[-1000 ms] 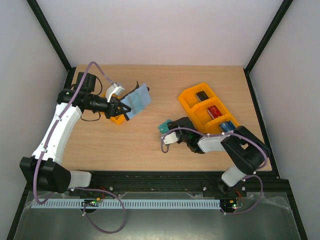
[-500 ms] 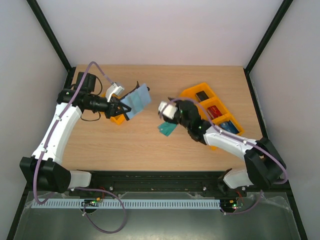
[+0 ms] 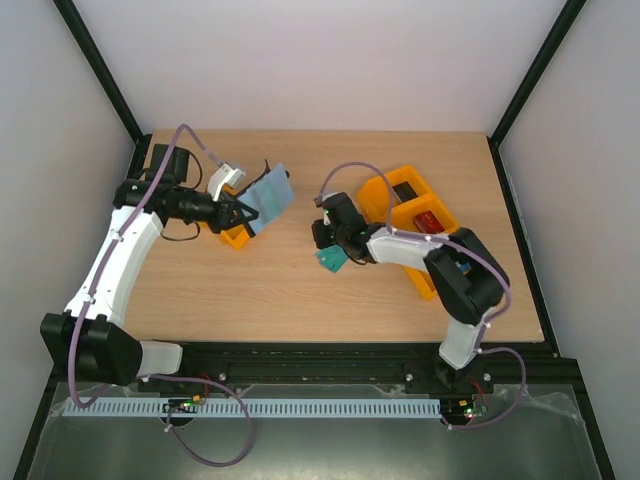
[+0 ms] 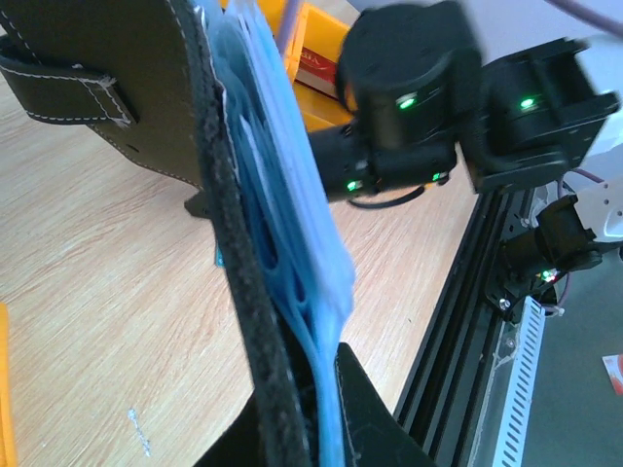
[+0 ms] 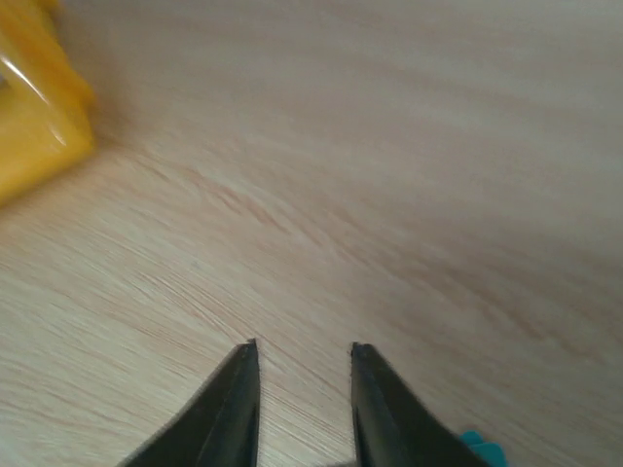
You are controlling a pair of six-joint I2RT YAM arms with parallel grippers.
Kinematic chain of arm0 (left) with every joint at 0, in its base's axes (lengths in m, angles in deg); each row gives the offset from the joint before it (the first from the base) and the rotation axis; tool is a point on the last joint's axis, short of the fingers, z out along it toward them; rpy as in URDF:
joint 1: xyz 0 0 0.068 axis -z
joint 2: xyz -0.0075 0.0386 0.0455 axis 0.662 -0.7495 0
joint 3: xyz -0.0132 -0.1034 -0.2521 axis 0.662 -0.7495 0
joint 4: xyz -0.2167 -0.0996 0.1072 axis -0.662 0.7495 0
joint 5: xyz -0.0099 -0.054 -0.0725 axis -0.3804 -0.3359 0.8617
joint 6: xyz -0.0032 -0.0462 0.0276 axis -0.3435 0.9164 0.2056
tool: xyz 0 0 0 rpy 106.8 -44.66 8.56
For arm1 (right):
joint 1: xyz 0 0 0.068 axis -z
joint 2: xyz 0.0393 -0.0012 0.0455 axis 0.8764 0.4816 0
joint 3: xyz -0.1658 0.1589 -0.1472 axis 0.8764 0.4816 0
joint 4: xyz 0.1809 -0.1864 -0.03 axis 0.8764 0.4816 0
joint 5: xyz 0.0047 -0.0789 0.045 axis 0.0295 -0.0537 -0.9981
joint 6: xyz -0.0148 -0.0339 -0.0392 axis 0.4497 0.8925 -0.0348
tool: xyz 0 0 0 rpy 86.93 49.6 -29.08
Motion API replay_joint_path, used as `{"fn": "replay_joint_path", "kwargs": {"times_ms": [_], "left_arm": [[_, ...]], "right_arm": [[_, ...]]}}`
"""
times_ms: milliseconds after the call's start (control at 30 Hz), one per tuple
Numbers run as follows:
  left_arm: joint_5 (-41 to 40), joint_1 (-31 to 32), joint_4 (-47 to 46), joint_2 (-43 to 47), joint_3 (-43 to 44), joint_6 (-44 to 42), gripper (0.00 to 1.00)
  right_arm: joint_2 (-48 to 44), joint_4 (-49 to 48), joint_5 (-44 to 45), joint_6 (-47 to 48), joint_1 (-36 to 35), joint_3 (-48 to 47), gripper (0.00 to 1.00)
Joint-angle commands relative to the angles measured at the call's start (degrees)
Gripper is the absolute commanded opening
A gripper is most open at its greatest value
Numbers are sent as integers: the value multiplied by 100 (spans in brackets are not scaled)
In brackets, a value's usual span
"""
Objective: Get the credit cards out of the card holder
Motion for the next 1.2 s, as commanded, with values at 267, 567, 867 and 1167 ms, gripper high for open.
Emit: {"fn": "replay_joint_path", "kwargs": {"times_ms": [267,567,867,1167], "left_arm": [[38,-61,-181,6,-70,100,2],[35,-61,-180,-25,-69,100,2],[60,-70,-186,-24,-100,70,2],[78,-70,-180,30,-120,76,2]], "right_arm": [[1228,1232,-3,-1061,-41,-853,4],[1386,1833,-40,-786,-107,-739,2],[972,2229,-67,-442,-215,-592,2],[1043,2680,67,-223,-463,-778,2]]}}
